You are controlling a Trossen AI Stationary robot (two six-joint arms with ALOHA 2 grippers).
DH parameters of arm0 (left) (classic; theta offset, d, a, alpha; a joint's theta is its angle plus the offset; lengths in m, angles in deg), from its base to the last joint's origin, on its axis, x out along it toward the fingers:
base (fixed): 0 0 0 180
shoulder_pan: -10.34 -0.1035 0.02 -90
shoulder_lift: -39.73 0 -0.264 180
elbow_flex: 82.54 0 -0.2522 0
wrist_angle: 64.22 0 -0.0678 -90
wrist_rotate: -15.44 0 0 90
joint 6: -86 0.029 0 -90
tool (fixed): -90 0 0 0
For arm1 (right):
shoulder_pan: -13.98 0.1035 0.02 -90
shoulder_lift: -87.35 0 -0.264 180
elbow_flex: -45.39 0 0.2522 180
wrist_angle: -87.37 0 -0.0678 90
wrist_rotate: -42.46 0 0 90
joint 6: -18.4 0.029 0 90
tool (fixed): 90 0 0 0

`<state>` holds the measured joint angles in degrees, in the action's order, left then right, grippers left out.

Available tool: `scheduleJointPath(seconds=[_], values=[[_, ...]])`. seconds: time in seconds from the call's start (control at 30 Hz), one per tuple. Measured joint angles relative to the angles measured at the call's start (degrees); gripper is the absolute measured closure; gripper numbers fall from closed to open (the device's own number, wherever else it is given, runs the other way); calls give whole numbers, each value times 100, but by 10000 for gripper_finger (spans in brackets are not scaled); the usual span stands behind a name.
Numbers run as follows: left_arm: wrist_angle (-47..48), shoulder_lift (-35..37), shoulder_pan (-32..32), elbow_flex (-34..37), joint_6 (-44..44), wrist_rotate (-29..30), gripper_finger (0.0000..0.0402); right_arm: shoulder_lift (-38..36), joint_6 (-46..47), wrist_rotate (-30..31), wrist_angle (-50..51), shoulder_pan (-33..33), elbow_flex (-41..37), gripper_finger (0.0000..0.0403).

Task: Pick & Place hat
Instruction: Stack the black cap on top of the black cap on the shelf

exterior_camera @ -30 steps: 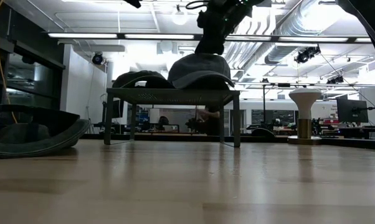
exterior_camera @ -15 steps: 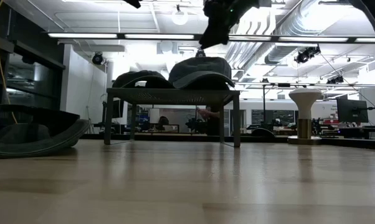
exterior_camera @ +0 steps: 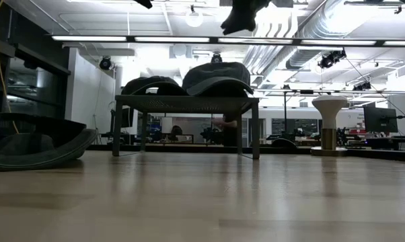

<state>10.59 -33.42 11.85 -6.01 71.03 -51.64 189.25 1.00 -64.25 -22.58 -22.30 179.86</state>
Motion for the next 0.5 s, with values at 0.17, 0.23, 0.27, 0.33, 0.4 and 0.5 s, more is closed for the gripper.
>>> scheduleJointPath(seconds=[0.17, 0.23, 0.27, 0.33, 0.4, 0.5], values=[[0, 0, -2, 0, 2, -9, 234, -195, 169, 9, 5, 114, 0, 213], [2, 0, 0, 0, 2, -27, 234, -257, 196, 11, 4, 176, 0, 213], [2, 0, 1, 0, 2, -27, 234, -284, 197, 13, 5, 212, 0, 213], [13, 0, -2, 0, 2, -29, 234, -323, 237, 11, 5, 298, 0, 213], [54, 0, 1, 0, -27, -29, 234, -365, 283, 11, 17, 367, 0, 213], [66, 0, -2, 0, -51, -29, 234, -385, 367, 7, 23, 483, 0, 213]])
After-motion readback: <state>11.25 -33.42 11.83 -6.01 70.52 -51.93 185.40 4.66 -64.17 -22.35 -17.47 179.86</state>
